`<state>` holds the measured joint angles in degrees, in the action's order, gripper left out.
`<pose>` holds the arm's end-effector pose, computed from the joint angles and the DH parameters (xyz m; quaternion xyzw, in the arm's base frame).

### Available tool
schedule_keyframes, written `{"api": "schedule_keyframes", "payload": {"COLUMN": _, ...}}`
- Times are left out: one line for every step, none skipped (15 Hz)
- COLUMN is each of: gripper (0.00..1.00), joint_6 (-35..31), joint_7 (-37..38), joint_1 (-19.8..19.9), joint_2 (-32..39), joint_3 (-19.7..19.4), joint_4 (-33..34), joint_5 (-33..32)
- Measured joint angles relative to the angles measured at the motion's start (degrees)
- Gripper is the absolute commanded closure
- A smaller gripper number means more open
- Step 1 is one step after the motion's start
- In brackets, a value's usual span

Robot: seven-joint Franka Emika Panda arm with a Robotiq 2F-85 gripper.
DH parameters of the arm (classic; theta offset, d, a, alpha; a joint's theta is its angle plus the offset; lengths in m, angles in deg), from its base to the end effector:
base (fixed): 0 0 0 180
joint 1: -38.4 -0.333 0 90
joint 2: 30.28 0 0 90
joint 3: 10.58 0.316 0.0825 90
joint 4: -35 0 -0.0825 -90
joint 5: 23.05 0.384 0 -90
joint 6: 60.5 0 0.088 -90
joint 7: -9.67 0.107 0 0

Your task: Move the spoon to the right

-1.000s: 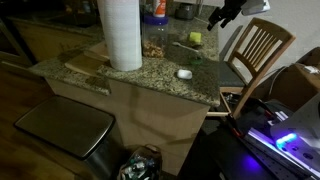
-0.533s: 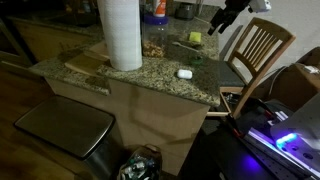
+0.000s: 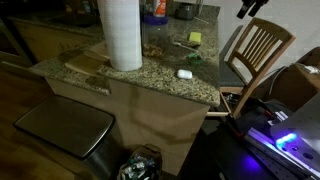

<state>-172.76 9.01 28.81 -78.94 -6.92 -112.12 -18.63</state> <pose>0.3102 0.0816 0.5452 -0.9874 -0.1022 -0.1178 0.0252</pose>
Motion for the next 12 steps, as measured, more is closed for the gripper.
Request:
{"api": "schedule_keyframes", "payload": {"gripper": 0.0, "joint_6": 1.4, "joint_7": 0.5, "joint_1": 0.0, "joint_2": -2.5, "joint_3": 0.2, "joint_4": 0.0, "joint_5": 0.0}}
{"api": "schedule_keyframes", "payload": {"gripper": 0.0, "joint_6": 2.1, "joint_7": 0.6, "joint_1": 0.0, "joint_2": -4.1, "joint_3": 0.2, "joint_4": -0.1, "joint_5": 0.0}}
{"api": "schedule_keyframes", "payload": {"gripper": 0.0, "joint_6": 2.3, "joint_7": 0.6, "joint_1": 0.0, "joint_2": -4.7, "joint_3": 0.3, "joint_4": -0.2, "joint_5": 0.0}}
{"api": "schedule_keyframes", "payload": {"gripper": 0.0, "joint_6": 2.7, "joint_7": 0.7, "joint_1": 0.1, "joint_2": -4.7, "joint_3": 0.5, "joint_4": -0.1, "joint_5": -0.3}}
{"api": "schedule_keyframes", "payload": {"gripper": 0.0, "joint_6": 3.0, "joint_7": 1.4, "joint_1": 0.3, "joint_2": -3.9, "joint_3": 0.9, "joint_4": -0.1, "joint_5": -0.8}}
{"api": "schedule_keyframes", "payload": {"gripper": 0.0, "joint_6": 2.9, "joint_7": 2.2, "joint_1": 0.7, "joint_2": -2.3, "joint_3": 1.1, "joint_4": 0.0, "joint_5": -1.2}}
{"api": "schedule_keyframes", "payload": {"gripper": 0.0, "joint_6": 2.4, "joint_7": 3.2, "joint_1": 1.5, "joint_2": 0.4, "joint_3": 1.3, "joint_4": 0.2, "joint_5": -1.5}}
{"api": "schedule_keyframes", "payload": {"gripper": 0.0, "joint_6": 1.3, "joint_7": 4.2, "joint_1": 2.5, "joint_2": 3.6, "joint_3": 1.4, "joint_4": 0.4, "joint_5": -1.9}}
{"api": "schedule_keyframes", "payload": {"gripper": 0.0, "joint_6": -0.2, "joint_7": 5.4, "joint_1": 3.5, "joint_2": 7.1, "joint_3": 1.6, "joint_4": 0.6, "joint_5": -2.3}}
{"api": "schedule_keyframes", "payload": {"gripper": 0.0, "joint_6": -1.7, "joint_7": 6.8, "joint_1": 4.5, "joint_2": 10.7, "joint_3": 1.7, "joint_4": 1.1, "joint_5": -2.6}}
{"api": "schedule_keyframes", "payload": {"gripper": 0.0, "joint_6": -3.3, "joint_7": 7.9, "joint_1": 5.2, "joint_2": 14.2, "joint_3": 1.7, "joint_4": 1.7, "joint_5": -2.7}}
{"api": "schedule_keyframes", "payload": {"gripper": 0.0, "joint_6": -5.4, "joint_7": 9.0, "joint_1": 5.9, "joint_2": 18.0, "joint_3": 1.7, "joint_4": 2.6, "joint_5": -2.7}}
